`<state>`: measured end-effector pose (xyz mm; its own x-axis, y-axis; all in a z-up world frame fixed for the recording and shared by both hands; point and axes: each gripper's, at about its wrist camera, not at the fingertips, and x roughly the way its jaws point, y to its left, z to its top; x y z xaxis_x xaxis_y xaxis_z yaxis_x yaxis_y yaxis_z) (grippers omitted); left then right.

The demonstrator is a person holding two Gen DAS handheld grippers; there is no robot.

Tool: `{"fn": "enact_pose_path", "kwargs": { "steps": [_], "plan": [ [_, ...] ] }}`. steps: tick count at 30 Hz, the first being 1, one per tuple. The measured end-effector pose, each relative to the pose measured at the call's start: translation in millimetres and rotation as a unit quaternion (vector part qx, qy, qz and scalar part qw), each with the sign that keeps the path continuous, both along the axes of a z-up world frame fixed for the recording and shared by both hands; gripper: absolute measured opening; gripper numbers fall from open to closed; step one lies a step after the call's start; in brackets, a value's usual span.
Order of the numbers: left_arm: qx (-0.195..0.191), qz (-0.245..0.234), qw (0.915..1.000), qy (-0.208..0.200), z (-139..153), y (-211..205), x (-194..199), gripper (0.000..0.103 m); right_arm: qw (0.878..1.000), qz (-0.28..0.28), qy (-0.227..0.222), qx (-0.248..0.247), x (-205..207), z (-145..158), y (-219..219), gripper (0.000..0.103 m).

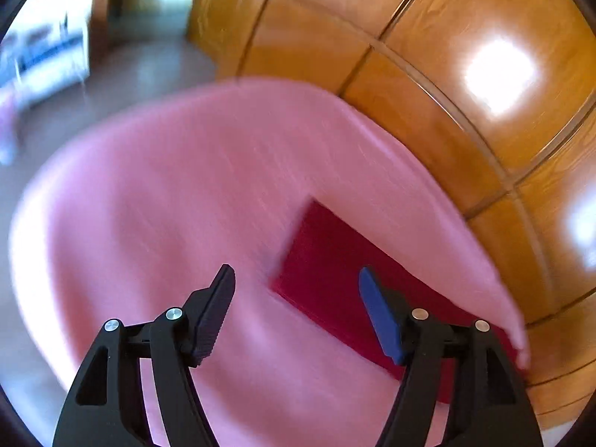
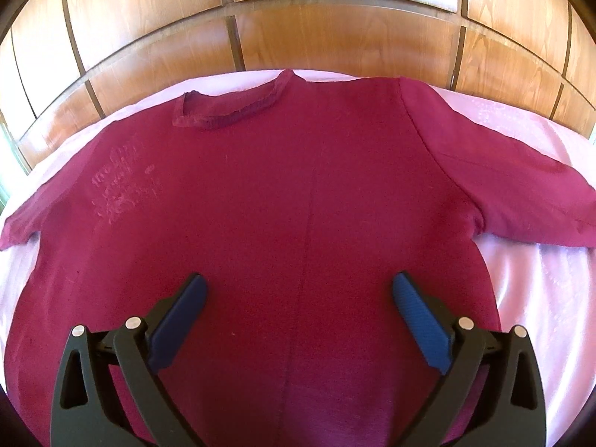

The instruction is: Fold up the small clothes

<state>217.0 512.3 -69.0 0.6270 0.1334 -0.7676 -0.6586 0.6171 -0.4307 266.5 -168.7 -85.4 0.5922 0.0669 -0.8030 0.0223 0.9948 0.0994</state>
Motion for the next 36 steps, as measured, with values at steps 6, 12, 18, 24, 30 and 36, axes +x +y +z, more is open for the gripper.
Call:
{"fn": "enact_pose_path", "kwargs": {
  "steps": [6, 12, 18, 24, 30, 36],
  "plan": [
    [-0.005, 0.002, 0.999, 0.045, -40.1, -11.0, 28.6, 0.068, 1.0, 0.0, 0.002, -0.008, 0.6, -1.4, 2.3, 0.101],
    [0.065, -0.018, 0.997, 0.038, -35.8, -22.3, 35.1, 0.005, 1.0, 0.0, 0.003, -0.014, 1.0, -1.7, 3.8, 0.101],
    [0.113, -0.022, 0.9884, 0.098, -49.0, -21.1, 26.1, 0.005, 1.0, 0.002, 0.007, -0.022, 2.7, -3.3, 5.2, 0.101],
    [0.128, -0.014, 0.9889, 0.074, -16.9, -56.8, 15.4, 0.047, 1.0, 0.006, 0.013, -0.002, -1.6, 4.2, -1.8, 0.101],
    [0.078, -0.156, 0.9844, -0.021, 2.2, -150.6, -24.7, 0.061, 0.999, -0.017, -0.004, 0.027, -52.5, 29.1, -38.6, 0.1],
    [0.027, -0.354, 0.9338, -0.044, -12.0, -262.5, -81.5, 0.061, 0.998, -0.055, 0.015, 0.032, -121.2, 29.8, -87.8, 0.095]
  ]
}}
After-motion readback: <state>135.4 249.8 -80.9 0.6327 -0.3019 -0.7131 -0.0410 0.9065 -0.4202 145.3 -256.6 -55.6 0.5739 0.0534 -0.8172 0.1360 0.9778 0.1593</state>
